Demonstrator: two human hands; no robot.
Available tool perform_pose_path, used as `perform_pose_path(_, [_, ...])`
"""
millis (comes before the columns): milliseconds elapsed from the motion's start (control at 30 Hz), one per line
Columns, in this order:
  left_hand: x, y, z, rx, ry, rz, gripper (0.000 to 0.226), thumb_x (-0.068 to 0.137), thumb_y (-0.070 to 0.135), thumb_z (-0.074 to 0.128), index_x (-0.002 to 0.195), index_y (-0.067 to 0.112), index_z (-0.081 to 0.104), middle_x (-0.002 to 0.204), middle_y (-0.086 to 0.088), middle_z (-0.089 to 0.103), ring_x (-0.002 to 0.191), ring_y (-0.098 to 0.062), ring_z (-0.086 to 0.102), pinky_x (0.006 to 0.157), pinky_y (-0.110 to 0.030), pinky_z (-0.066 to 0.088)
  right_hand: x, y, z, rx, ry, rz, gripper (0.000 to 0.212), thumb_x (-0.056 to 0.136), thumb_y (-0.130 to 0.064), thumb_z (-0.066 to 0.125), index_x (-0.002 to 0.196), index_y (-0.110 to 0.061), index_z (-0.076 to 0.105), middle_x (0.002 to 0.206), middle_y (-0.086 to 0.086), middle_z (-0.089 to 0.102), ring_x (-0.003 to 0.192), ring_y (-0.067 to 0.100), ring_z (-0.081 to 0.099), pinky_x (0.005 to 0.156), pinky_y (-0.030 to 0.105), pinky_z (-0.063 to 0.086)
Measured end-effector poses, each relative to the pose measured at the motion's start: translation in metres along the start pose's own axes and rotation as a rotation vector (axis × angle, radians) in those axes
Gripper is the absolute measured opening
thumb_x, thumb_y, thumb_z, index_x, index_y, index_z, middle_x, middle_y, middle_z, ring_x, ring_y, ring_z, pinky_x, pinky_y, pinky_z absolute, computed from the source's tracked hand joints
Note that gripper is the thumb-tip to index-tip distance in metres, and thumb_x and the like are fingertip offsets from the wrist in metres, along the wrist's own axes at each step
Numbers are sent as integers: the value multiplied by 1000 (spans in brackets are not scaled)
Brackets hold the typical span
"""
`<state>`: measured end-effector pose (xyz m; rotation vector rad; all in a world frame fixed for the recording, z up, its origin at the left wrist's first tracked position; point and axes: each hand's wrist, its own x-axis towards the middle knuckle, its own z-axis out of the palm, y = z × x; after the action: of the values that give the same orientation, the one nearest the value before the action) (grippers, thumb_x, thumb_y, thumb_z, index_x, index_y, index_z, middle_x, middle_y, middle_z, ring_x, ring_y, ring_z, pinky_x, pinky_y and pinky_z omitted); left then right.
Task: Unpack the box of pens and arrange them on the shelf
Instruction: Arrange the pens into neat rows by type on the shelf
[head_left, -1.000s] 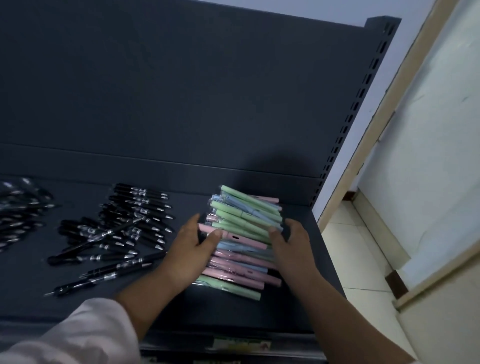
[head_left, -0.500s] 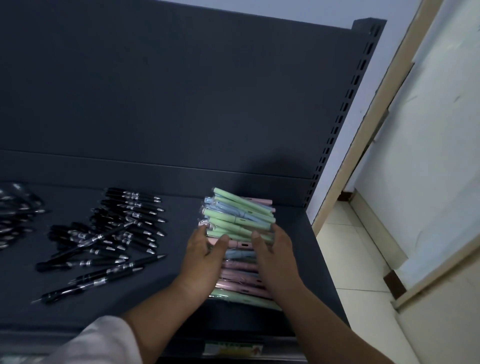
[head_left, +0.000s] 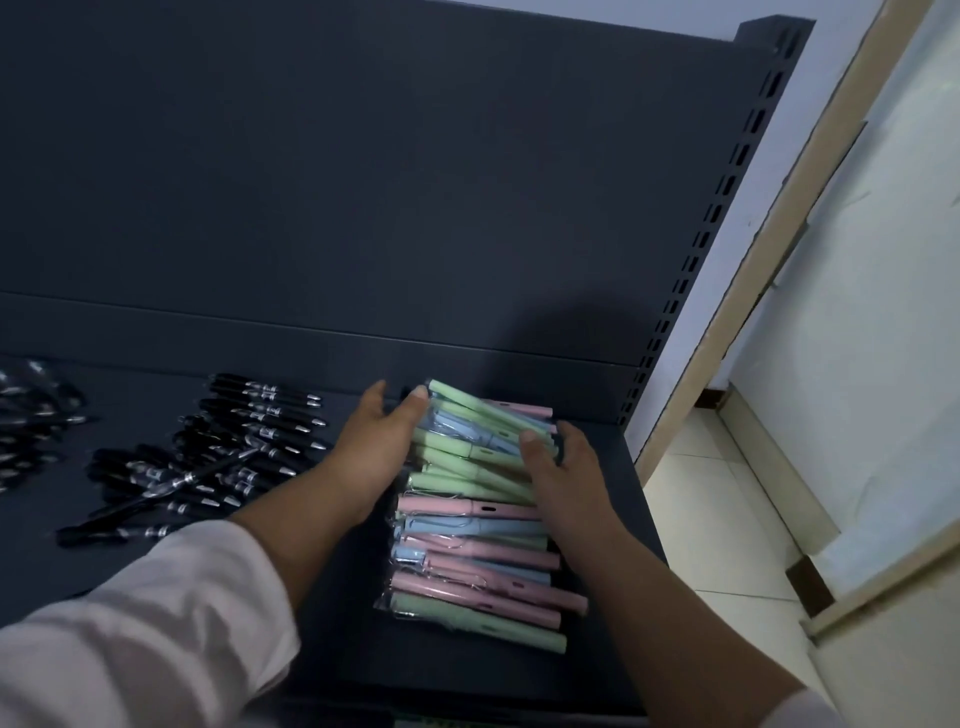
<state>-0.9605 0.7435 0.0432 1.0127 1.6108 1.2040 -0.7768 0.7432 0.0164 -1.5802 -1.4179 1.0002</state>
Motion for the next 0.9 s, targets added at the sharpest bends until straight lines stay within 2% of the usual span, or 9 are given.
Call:
perform_pose_path(233, [13, -19, 13, 36, -126, -73, 55, 98, 39, 45, 148, 22, 27, 145, -5, 43, 122, -24, 49, 99, -34, 40, 4, 1, 6, 5, -52, 47, 67, 98, -41, 45, 153, -17, 15, 159, -1, 16, 144, 14, 18, 114, 27, 16])
perform_pose_path(333, [9, -24, 16, -19, -158, -99, 59, 99, 33, 45, 151, 25, 18, 151, -1, 35, 132, -23, 41, 109, -38, 35, 6, 1, 9, -69, -101, 24, 69, 98, -40, 45, 153, -17, 11, 159, -2, 11, 145, 12, 14, 110, 20, 12])
perform_pose_path(433, [9, -25, 13, -14, -182, -67, 60, 98, 35, 46, 151, 26, 20, 151, 2, 34, 134, -20, 38, 113, -40, 31, 7, 1, 10, -120, -71, -5, 69, 96, -41, 49, 152, -17, 15, 157, 0, 17, 143, 13, 19, 107, 18, 16])
perform_pose_path(567, [24, -16, 7, -3, -133, -15, 64, 95, 43, 48, 151, 26, 20, 151, 3, 34, 135, -17, 36, 103, -26, 28, 20, -1, 1, -50, 56, -10, 62, 95, -43, 51, 148, -22, 28, 150, -2, 32, 130, 9, 35, 100, 20, 26])
perform_pose_path(733, [52, -1, 11, 2, -151, -16, 62, 94, 45, 50, 149, 30, 24, 151, 2, 34, 134, -18, 37, 101, -28, 29, 46, -8, -8, -89, -21, -15, 54, 96, -42, 48, 146, -25, 34, 152, -3, 28, 118, 3, 36, 97, 20, 29])
perform_pose_path(833, [64, 3, 15, 45, -208, -56, 61, 95, 45, 48, 149, 26, 26, 151, 0, 34, 135, -20, 37, 104, -31, 30, 63, -11, -7, -173, -108, 10, 53, 98, -42, 45, 147, -25, 33, 157, 1, 17, 134, 13, 32, 102, 19, 23])
perform_pose_path(900, [68, 1, 18, 82, -243, -81, 62, 96, 47, 46, 149, 23, 26, 151, 0, 34, 135, -21, 36, 105, -32, 29, 72, -10, -4, -189, -160, 32, 53, 98, -43, 43, 147, -27, 32, 157, 3, 18, 141, 19, 26, 110, 25, 22])
